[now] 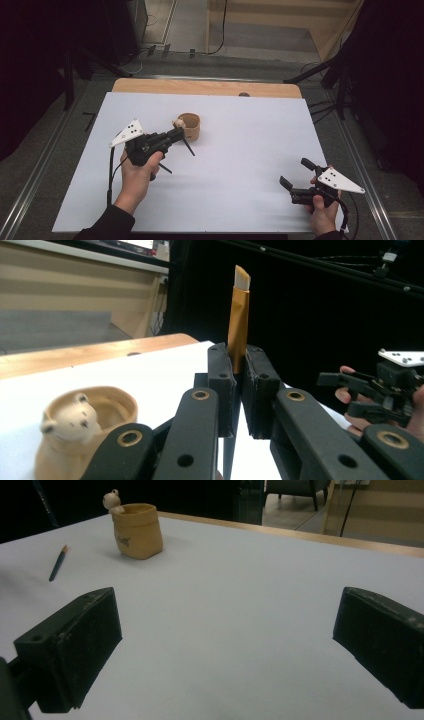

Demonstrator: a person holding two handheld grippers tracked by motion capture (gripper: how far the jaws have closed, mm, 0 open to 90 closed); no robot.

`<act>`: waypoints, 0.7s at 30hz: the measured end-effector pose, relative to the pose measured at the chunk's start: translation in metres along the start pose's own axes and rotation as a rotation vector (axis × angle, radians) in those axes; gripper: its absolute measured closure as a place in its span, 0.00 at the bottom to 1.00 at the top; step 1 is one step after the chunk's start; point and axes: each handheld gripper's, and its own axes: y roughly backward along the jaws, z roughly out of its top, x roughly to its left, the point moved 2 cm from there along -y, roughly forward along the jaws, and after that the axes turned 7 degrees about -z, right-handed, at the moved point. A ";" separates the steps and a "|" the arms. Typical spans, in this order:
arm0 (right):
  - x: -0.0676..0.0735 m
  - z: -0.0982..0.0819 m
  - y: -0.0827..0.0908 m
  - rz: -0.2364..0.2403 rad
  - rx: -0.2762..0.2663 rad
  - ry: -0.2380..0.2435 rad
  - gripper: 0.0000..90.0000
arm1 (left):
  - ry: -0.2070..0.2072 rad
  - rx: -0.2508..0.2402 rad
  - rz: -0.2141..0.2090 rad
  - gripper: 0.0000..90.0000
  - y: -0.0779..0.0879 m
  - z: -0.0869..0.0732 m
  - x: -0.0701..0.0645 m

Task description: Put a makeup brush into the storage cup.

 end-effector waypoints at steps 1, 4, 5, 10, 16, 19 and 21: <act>0.000 0.001 0.000 0.000 -0.004 0.001 0.00 | 0.001 -0.008 0.007 0.94 0.001 0.004 0.001; -0.001 0.001 0.001 -0.003 -0.013 -0.002 0.00 | -0.004 -0.023 0.023 0.94 0.003 0.013 0.006; -0.001 0.002 0.001 -0.004 -0.012 -0.004 0.00 | -0.008 -0.028 0.028 0.94 0.004 0.017 0.008; 0.001 0.001 -0.001 0.001 -0.008 0.008 0.00 | -0.015 -0.042 0.056 0.94 0.006 0.031 0.017; 0.001 -0.003 -0.003 -0.004 0.004 0.024 0.00 | -0.044 -0.031 0.091 0.94 0.001 0.042 0.022; -0.001 -0.004 -0.002 -0.009 0.006 0.018 0.00 | -0.056 -0.022 0.106 0.94 -0.003 0.045 0.025; -0.002 -0.004 -0.002 -0.009 0.002 0.012 0.00 | -0.051 -0.024 0.113 0.94 -0.005 0.046 0.027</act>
